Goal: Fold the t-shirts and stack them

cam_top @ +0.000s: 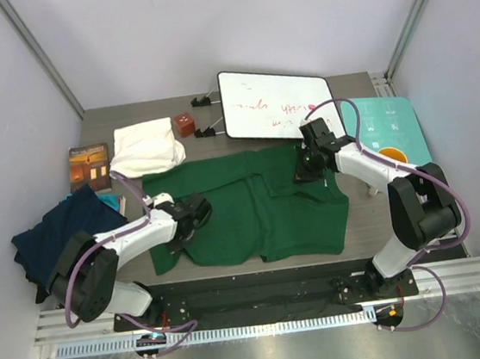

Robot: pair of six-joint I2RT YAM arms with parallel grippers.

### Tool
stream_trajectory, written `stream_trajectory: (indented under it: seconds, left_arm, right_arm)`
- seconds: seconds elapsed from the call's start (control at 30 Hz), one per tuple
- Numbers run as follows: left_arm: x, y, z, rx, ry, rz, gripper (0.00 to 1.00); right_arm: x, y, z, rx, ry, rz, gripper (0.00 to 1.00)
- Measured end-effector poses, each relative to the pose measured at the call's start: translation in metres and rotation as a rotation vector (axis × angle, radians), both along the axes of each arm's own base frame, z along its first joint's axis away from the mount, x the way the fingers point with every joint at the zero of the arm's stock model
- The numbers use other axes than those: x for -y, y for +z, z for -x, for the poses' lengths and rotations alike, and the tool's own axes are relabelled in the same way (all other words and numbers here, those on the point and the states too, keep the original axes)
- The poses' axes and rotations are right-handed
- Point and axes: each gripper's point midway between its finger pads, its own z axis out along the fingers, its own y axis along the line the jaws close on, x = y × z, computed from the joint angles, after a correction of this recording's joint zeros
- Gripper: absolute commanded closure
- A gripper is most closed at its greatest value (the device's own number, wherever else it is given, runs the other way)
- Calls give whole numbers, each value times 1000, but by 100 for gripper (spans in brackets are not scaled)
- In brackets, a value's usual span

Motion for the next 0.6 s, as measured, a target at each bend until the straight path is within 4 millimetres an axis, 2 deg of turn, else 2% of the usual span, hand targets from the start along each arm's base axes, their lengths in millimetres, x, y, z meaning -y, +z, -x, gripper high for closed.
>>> stream_trajectory:
  seconds: [0.2, 0.6]
  left_arm:
    - [0, 4, 18, -51, 13, 42, 100]
    - [-16, 10, 52, -118, 23, 51, 100]
  right_arm:
    - [-1, 2, 0, -3, 3, -17, 99]
    - [1, 12, -5, 12, -5, -45, 99]
